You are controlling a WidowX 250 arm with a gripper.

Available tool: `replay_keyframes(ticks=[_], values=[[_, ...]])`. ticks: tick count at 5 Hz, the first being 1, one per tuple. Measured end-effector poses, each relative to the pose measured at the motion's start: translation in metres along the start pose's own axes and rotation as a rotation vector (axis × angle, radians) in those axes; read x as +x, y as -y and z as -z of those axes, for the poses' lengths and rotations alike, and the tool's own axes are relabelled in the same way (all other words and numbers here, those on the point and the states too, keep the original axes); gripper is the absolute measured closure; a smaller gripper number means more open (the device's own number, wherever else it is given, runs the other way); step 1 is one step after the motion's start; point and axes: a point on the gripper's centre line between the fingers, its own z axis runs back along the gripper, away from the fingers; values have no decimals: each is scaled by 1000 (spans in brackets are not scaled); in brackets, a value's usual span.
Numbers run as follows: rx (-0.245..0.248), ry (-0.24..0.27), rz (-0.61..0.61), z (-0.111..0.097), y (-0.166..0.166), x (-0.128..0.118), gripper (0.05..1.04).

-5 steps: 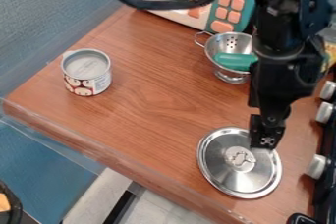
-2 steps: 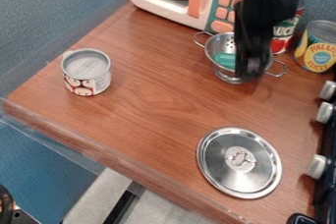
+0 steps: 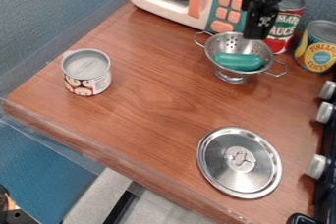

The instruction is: Place the blue material close to the lid

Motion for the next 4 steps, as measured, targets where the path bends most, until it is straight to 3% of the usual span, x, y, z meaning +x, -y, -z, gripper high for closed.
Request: replay_keyframes(ticks=[3, 4], values=[[-53, -129, -43, 47, -17, -11, 83], [-78, -152, -47, 60, -15, -15, 83]])
